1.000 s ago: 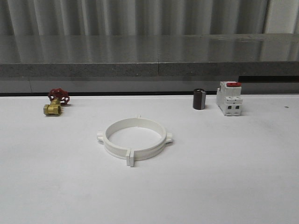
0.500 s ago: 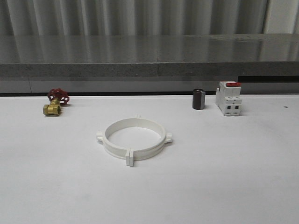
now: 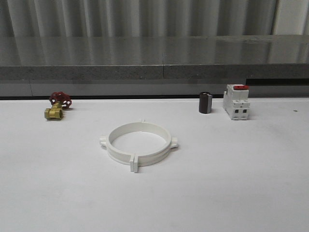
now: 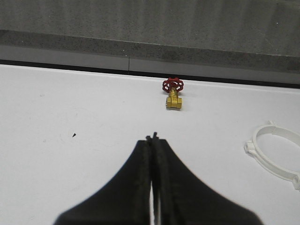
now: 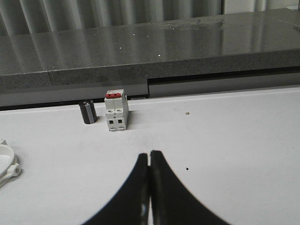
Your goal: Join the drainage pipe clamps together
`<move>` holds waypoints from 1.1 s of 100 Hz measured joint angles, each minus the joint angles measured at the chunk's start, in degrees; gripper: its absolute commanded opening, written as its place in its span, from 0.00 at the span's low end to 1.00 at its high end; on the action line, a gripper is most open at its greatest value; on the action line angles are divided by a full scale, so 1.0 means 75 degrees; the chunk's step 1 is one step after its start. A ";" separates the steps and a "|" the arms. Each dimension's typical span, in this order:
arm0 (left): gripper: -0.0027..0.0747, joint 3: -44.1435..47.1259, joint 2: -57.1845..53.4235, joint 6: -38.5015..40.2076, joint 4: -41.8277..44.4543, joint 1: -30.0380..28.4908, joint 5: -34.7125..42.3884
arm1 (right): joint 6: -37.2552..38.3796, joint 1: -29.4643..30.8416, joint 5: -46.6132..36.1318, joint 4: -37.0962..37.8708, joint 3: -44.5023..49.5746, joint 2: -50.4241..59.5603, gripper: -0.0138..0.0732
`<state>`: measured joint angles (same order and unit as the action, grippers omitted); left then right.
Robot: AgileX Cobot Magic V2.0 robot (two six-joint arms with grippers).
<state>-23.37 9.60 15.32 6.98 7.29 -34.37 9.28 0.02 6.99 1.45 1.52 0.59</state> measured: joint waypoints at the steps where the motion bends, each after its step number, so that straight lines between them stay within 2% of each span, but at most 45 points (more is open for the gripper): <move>1: 0.01 0.0000 0.0000 0.0000 0.0000 0.0000 0.0000 | 0.0000 0.0000 0.0000 0.0000 0.0000 0.0000 0.02; 110: 0.01 0.0244 -0.0037 0.0000 -0.0065 0.0000 0.0196 | 0.0013 0.0000 0.0000 0.0000 0.0000 0.0000 0.02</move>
<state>-21.54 9.32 15.32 6.49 7.29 -32.90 9.38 0.02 6.99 1.45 1.52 0.59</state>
